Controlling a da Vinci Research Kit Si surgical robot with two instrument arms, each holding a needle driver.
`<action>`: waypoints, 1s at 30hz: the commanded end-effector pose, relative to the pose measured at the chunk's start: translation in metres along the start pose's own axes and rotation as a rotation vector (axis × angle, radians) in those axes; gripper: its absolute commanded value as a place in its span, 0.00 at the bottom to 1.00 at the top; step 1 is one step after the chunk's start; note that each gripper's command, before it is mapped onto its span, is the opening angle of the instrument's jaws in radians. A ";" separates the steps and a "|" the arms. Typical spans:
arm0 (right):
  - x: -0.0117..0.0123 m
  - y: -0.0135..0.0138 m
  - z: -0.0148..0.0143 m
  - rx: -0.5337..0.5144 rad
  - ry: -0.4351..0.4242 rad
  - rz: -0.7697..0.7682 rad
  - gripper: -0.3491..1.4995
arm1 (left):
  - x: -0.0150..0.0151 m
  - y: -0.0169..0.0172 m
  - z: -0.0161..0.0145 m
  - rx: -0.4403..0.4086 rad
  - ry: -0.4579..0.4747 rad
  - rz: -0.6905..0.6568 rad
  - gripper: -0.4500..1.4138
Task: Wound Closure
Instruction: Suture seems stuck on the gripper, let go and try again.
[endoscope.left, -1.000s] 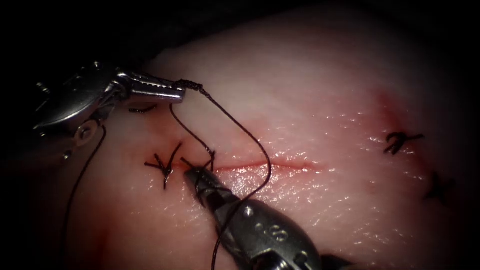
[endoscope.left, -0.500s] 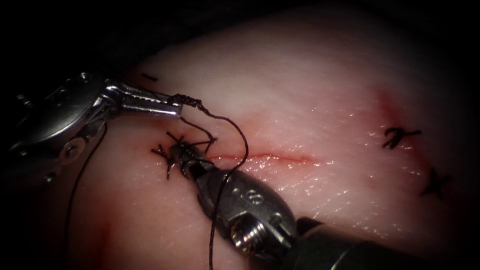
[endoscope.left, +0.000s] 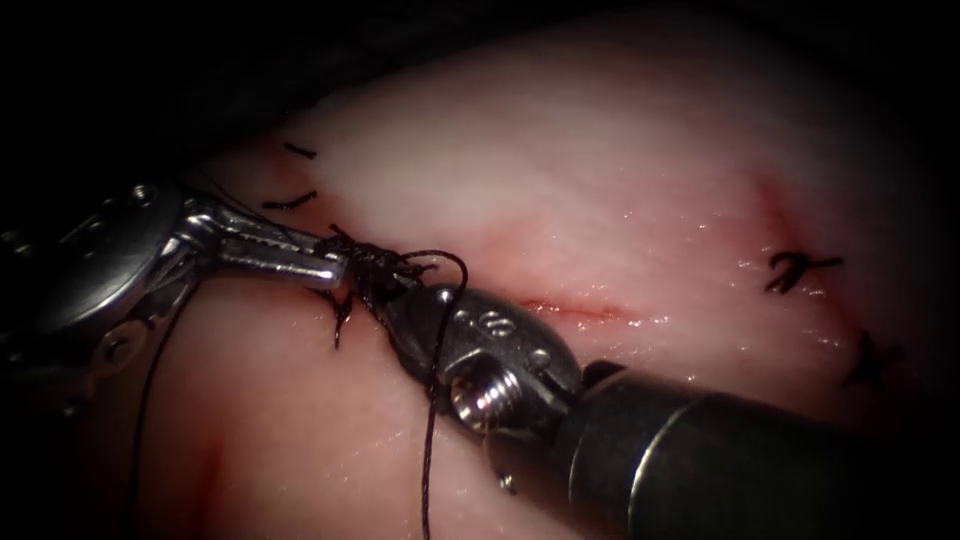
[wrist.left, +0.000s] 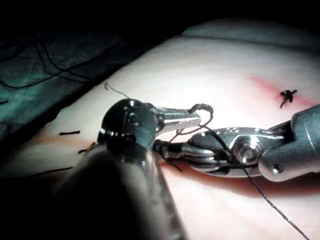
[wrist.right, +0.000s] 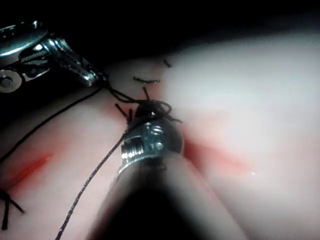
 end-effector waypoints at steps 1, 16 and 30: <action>0.0002 -0.0007 0.0010 0.013 -0.004 0.013 0.00 | 0.0005 -0.0009 0.0003 -0.003 0.001 0.006 0.00; -0.0031 -0.0020 -0.0024 0.210 -0.136 0.359 0.00 | 0.0006 -0.0028 -0.0003 0.033 -0.011 0.002 0.00; -0.0035 -0.0047 -0.0072 0.119 0.041 0.069 0.00 | 0.0007 -0.0080 -0.0011 0.090 -0.023 0.002 0.00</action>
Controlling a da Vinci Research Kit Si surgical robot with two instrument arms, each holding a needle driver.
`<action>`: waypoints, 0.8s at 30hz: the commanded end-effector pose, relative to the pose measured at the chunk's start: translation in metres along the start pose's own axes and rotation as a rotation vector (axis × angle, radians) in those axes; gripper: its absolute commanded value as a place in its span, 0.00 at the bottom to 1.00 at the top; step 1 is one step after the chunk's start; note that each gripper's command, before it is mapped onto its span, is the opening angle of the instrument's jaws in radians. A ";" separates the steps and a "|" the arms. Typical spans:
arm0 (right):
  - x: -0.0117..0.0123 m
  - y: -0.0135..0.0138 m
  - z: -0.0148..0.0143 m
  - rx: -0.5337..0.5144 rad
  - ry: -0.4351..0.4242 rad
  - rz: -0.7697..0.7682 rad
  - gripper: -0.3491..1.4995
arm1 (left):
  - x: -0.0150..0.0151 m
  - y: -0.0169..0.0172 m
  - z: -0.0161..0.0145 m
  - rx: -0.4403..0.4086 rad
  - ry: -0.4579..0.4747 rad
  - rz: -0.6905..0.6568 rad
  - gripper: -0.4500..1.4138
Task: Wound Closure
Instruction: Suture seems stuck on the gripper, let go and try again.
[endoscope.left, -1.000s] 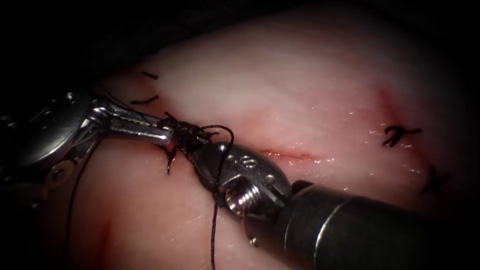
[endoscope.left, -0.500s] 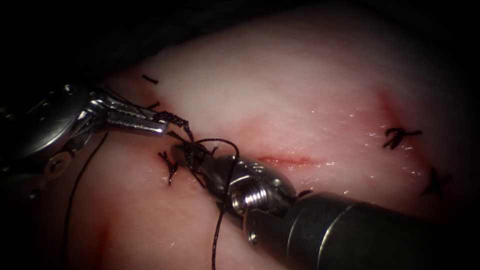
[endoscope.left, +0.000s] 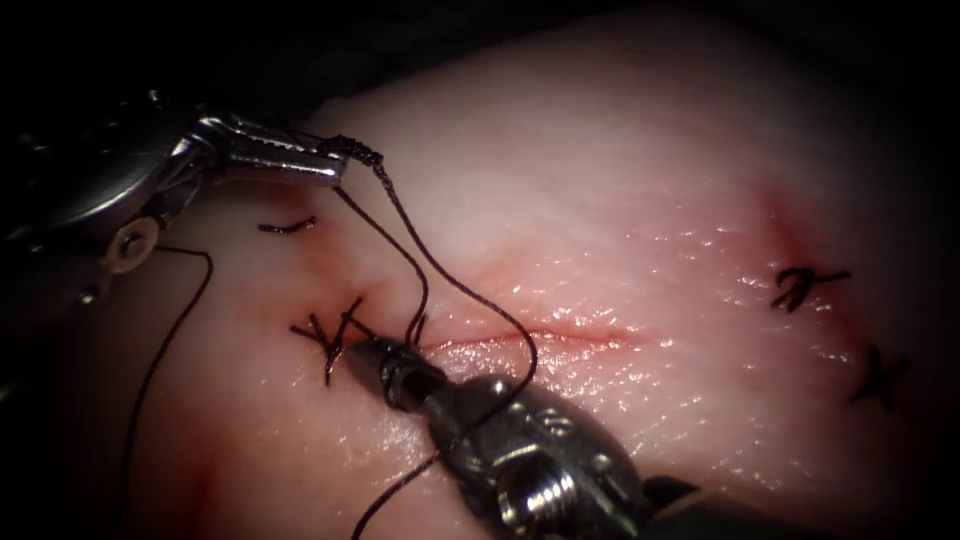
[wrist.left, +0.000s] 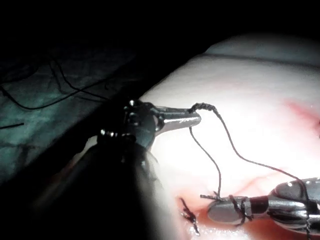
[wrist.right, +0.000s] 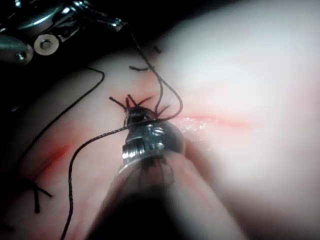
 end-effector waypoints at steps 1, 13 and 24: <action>0.0002 -0.0010 0.0008 -0.013 0.019 -0.051 0.00 | 0.0004 -0.0015 0.0005 0.006 0.001 0.005 0.00; 0.0003 -0.0001 0.0006 -0.114 0.076 -0.365 0.00 | -0.0012 -0.0033 0.0007 0.025 -0.008 0.019 0.00; 0.0007 0.0005 0.0015 -0.055 0.104 -0.389 0.92 | -0.0007 -0.0020 0.0006 0.028 -0.011 0.014 0.00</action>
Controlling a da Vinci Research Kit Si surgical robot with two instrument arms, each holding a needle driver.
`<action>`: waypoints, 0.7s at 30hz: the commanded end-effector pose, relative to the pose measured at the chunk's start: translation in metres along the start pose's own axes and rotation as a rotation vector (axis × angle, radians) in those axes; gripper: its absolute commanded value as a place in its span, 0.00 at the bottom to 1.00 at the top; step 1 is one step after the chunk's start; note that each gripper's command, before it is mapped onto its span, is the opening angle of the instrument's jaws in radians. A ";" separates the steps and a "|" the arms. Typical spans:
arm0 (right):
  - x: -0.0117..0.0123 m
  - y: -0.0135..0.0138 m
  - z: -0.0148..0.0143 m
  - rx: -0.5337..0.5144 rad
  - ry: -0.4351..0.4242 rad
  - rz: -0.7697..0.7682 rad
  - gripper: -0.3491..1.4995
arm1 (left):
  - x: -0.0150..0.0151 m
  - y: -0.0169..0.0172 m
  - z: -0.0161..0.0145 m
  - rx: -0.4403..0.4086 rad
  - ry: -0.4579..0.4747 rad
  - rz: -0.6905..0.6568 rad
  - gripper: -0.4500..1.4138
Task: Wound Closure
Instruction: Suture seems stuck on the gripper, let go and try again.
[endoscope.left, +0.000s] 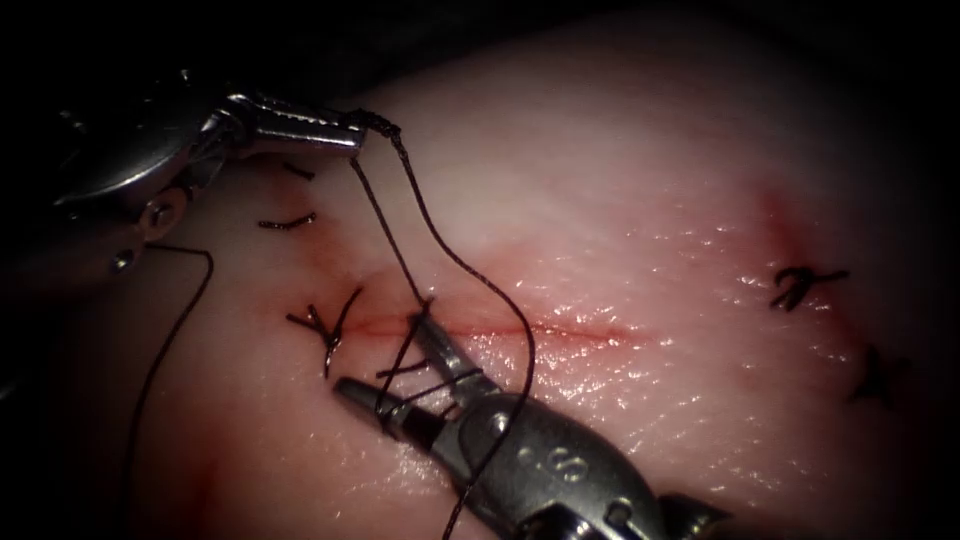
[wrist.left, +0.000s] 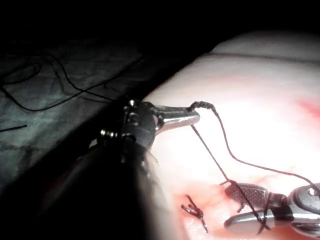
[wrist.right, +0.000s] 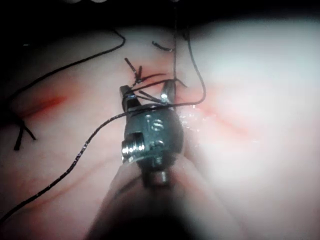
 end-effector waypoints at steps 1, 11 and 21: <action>0.0008 -0.0007 0.0013 0.015 0.006 -0.006 0.92 | 0.0005 -0.0009 0.0005 0.002 0.001 0.006 0.00; 0.0007 -0.0006 0.0013 0.020 0.004 -0.013 0.60 | 0.0004 -0.0003 0.0006 0.002 -0.003 0.008 0.00; 0.0009 -0.0008 0.0007 0.012 -0.003 -0.054 0.00 | 0.0004 -0.0001 0.0007 0.003 -0.004 0.008 0.00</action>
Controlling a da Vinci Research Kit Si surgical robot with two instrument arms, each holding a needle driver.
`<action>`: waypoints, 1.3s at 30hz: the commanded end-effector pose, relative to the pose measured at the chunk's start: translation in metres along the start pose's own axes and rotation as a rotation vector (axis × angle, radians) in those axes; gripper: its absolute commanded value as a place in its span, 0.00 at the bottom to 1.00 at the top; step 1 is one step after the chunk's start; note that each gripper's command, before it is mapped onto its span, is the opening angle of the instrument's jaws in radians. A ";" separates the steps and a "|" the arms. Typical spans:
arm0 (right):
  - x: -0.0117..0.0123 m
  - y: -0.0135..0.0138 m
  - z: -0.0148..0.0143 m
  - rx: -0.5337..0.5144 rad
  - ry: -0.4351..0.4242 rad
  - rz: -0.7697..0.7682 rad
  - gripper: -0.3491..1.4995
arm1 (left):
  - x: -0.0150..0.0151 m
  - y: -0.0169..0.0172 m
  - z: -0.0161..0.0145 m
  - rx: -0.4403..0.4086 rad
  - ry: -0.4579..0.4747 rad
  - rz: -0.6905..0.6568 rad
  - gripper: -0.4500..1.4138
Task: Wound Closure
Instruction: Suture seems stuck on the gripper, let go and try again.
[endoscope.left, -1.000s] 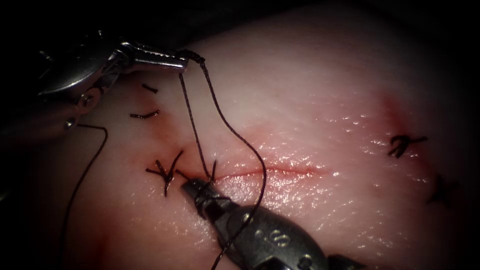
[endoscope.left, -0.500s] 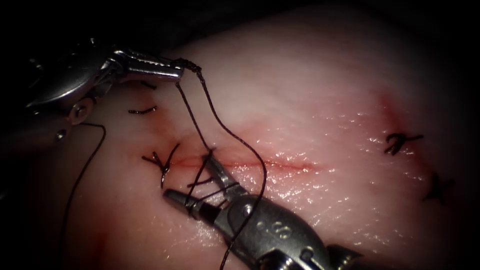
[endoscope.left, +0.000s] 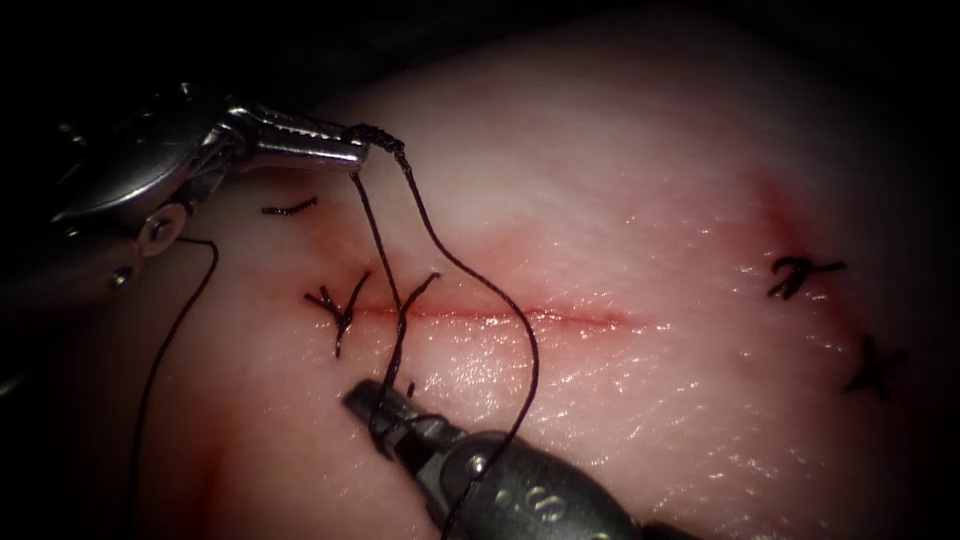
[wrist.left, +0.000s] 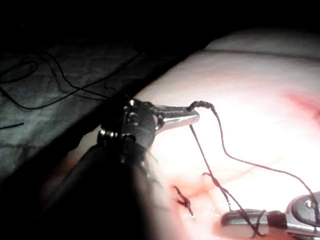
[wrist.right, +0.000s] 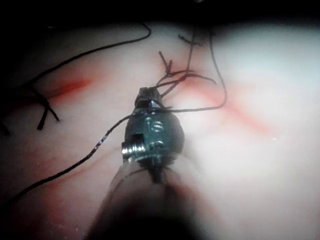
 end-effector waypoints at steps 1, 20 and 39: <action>0.0009 -0.0003 0.0011 -0.011 0.000 -0.010 0.00 | 0.0005 -0.0010 0.0004 0.000 0.002 0.005 0.00; 0.0025 0.0004 0.0001 -0.009 0.053 -0.008 0.89 | 0.0006 0.0004 -0.0002 0.062 -0.033 0.004 0.00; 0.0026 0.0000 -0.0005 0.085 0.083 -0.089 0.98 | 0.0035 0.0077 -0.0037 0.050 -0.012 0.021 0.00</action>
